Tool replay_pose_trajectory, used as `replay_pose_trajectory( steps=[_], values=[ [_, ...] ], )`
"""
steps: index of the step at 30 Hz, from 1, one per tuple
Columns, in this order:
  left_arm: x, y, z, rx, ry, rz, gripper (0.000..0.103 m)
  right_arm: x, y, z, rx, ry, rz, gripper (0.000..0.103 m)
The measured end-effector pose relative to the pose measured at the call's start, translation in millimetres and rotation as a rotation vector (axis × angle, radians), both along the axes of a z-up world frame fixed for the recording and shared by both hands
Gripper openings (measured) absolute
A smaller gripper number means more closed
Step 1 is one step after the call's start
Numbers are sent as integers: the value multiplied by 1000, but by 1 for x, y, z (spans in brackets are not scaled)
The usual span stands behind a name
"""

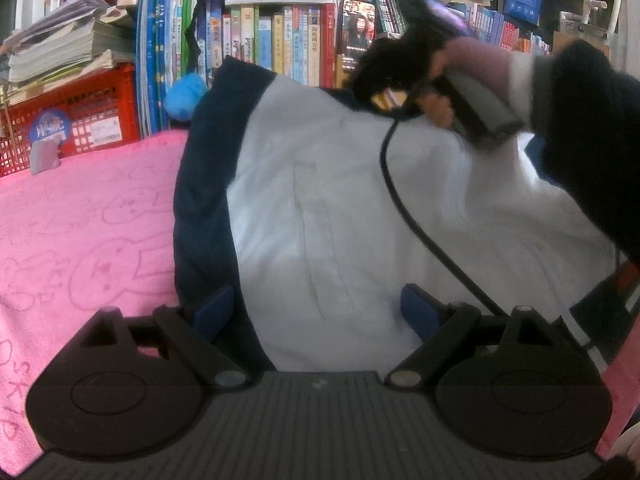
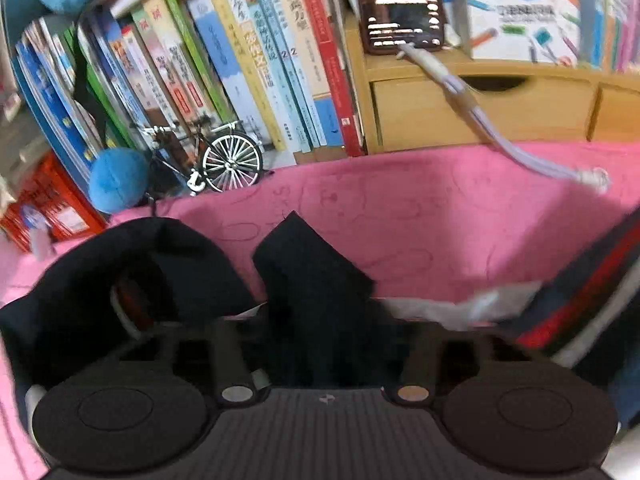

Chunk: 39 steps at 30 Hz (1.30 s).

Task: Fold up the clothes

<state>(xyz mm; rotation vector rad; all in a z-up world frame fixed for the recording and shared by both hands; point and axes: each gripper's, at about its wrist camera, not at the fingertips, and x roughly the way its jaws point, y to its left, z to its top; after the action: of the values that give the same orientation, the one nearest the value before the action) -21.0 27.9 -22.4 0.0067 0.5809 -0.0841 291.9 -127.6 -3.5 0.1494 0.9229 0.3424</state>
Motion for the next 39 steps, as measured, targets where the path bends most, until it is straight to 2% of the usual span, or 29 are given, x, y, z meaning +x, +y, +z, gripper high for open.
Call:
replay_pose_trajectory(
  steps=[1, 4, 7, 10, 13, 14, 16, 18, 19, 22, 25, 26, 28, 29, 30, 34, 39],
  values=[
    [0, -1, 0, 2, -1, 1, 91, -9, -10, 6, 26, -33, -7, 17],
    [1, -2, -2, 4, -6, 3, 91, -41, -38, 28, 48, -164, -23, 13],
    [-7, 3, 0, -42, -35, -11, 91, -92, -64, 38, -16, -298, -1, 11],
    [-18, 18, 21, -168, -83, -37, 89, -145, -87, 39, -96, -380, 31, 11],
    [-18, 49, 75, -293, -208, -43, 93, -198, -100, 27, -195, -434, 88, 11],
    [-7, 50, 92, -276, -232, -38, 98, -212, -102, 22, -222, -442, 109, 11],
    [20, 50, 126, -215, -270, -30, 99, -233, -101, 9, -270, -455, 146, 11],
    [63, 32, 150, -86, -250, -18, 99, -251, -94, -4, -320, -477, 178, 11],
    [85, 25, 156, -52, -220, 0, 99, -259, -90, -10, -347, -492, 193, 11],
    [157, 9, 155, -11, -96, 47, 99, -266, -87, -16, -370, -508, 210, 12],
    [205, -12, 133, 95, 26, 87, 96, -268, -87, -16, -371, -511, 216, 12],
    [212, -19, 123, 135, 69, 86, 89, -268, -87, -16, -371, -512, 219, 12],
    [215, -27, 98, 186, 163, 87, 59, -269, -87, -16, -370, -514, 222, 13],
    [205, -23, 88, 182, 180, 81, 30, -268, -88, -16, -364, -511, 221, 13],
    [194, -17, 79, 174, 191, 73, 20, -268, -88, -16, -360, -510, 220, 13],
    [123, 1, 57, 146, 147, 107, 16, -270, -89, -17, -362, -516, 220, 14],
    [47, 17, 26, 30, 191, 111, 17, -268, -91, -17, -347, -510, 214, 14]
  ],
)
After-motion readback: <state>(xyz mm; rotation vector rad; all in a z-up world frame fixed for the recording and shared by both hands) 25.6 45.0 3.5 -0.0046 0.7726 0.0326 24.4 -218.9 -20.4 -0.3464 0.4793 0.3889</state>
